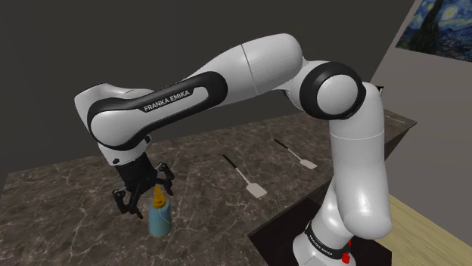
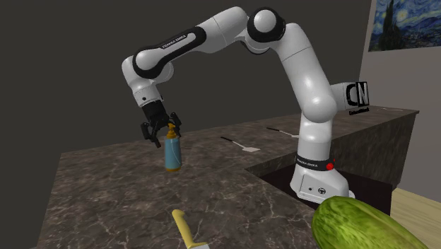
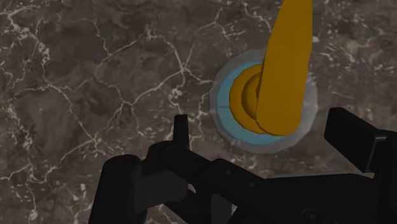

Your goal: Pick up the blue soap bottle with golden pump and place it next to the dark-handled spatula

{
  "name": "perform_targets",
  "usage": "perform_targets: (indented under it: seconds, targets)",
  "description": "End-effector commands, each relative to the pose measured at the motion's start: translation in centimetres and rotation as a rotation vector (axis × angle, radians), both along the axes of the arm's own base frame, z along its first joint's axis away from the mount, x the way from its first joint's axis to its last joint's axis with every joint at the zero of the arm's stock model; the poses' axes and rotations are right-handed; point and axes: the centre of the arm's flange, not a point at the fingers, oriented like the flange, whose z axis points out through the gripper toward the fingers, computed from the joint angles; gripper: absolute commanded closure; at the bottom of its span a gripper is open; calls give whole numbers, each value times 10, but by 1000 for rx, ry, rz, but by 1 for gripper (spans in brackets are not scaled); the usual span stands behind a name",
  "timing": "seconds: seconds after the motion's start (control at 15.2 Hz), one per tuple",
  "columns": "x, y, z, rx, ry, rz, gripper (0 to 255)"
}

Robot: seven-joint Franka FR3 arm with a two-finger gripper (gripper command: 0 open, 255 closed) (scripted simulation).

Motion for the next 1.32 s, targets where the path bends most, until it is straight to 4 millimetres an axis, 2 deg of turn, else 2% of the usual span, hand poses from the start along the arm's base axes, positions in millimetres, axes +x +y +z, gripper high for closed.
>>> perform_targets:
  seconds: [0.0,0.4,0.46,1.06,1.25]
  targets:
    - [-2,0,-1,0,0,0,0]
    - [-2,0,-1,0,0,0,0]
    - [-2,0,-1,0,0,0,255]
    - [-2,0,-1,0,0,0,255]
    - [-2,0,14,0,0,0,255]
